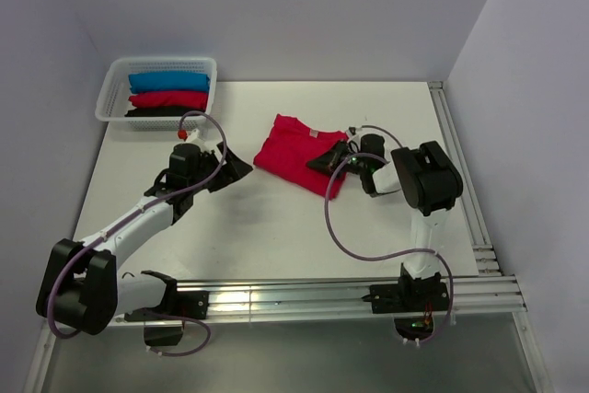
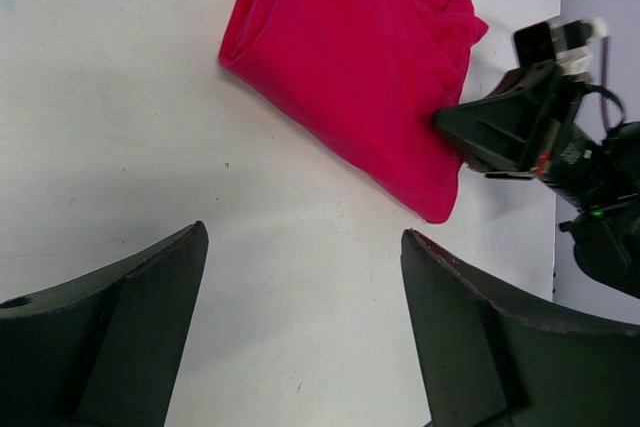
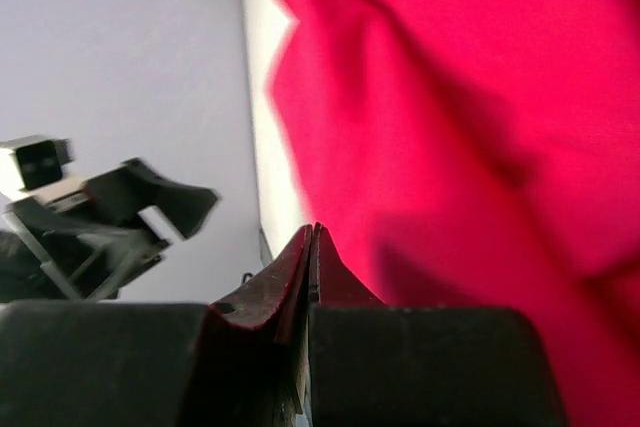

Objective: Roll the t-shirts
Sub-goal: Roll the tshirt

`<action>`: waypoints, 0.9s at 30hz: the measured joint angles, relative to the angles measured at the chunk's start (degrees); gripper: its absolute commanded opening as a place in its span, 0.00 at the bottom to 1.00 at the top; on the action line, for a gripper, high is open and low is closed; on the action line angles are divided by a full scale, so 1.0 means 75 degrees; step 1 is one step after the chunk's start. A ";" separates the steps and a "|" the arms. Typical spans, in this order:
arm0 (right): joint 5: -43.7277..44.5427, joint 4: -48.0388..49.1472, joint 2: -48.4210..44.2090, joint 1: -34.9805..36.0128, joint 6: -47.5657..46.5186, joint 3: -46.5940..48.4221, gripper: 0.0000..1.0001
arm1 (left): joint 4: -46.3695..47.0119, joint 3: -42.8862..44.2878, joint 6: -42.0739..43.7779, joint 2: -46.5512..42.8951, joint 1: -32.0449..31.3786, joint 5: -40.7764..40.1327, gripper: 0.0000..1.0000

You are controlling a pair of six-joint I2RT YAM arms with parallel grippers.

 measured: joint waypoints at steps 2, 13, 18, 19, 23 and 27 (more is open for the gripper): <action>0.0000 -0.0108 -0.0367 0.0012 -0.0023 0.0000 0.00 | -0.0026 0.0000 0.0009 0.0000 -0.0006 -0.0026 0.83; 0.0087 0.0119 -0.0536 0.1169 0.0388 0.0927 0.00 | -0.0565 0.0140 0.0119 -0.0117 -0.0003 -0.0309 0.84; 0.0286 0.0262 0.0309 0.1655 0.0670 0.1478 0.00 | -0.0621 0.0140 0.0198 -0.0280 0.0020 -0.0370 0.86; 0.0361 0.0245 0.0487 0.1708 0.0708 0.1568 0.00 | -0.0627 0.0140 0.0216 -0.0283 0.0026 -0.0370 0.86; 0.0583 0.0358 0.1265 0.1734 0.1008 0.1877 0.00 | -0.0717 0.0140 0.0216 -0.0309 0.0064 -0.0367 0.87; 0.0664 0.0350 0.1786 0.1705 0.1373 0.2104 0.01 | -0.0720 0.0140 0.0216 -0.0335 0.0079 -0.0364 0.87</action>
